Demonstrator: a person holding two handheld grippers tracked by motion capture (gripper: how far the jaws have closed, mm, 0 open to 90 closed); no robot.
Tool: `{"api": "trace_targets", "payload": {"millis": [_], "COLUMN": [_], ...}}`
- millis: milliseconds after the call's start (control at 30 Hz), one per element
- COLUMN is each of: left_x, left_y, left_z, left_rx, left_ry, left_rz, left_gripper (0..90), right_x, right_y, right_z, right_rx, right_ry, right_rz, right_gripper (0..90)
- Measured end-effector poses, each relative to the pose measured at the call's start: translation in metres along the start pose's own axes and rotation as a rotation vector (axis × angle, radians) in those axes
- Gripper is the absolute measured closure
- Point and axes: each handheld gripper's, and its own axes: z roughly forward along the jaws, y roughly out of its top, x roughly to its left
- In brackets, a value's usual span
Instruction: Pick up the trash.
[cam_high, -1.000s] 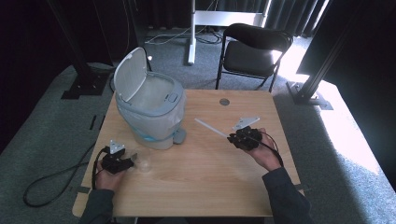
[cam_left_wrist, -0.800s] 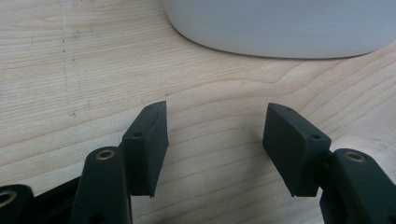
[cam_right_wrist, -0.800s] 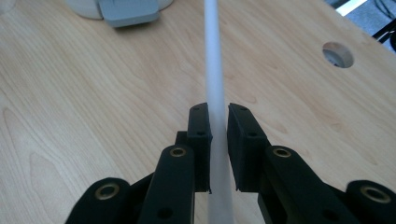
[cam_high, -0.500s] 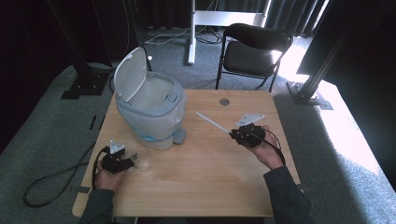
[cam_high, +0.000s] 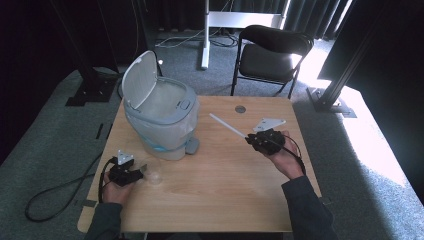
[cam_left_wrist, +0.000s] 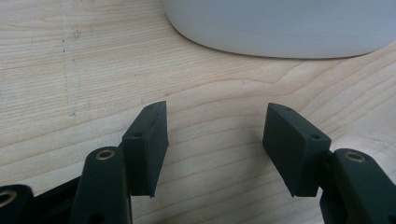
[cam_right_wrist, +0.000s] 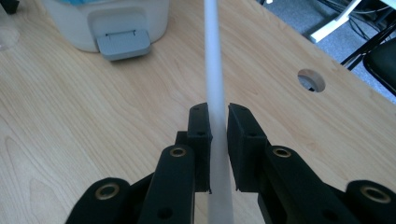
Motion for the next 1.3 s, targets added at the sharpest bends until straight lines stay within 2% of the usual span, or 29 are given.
{"api": "trace_targets", "payload": {"millis": [733, 1300], "left_x": [0.0, 0.0], "left_y": [0.0, 0.0], "left_z": [0.0, 0.0], "left_rx": [0.0, 0.002], "left_ry": [0.0, -0.001], "left_rz": [0.0, 0.0], "left_gripper": [40.6, 40.6], "right_x": [-0.005, -0.003], "right_y": [0.013, 0.023], "right_z": [-0.014, -0.02], "right_rx": [-0.065, -0.105], "right_ry": [-0.035, -0.045], "right_rz": [0.021, 0.014], "right_gripper": [79.8, 79.8]}}
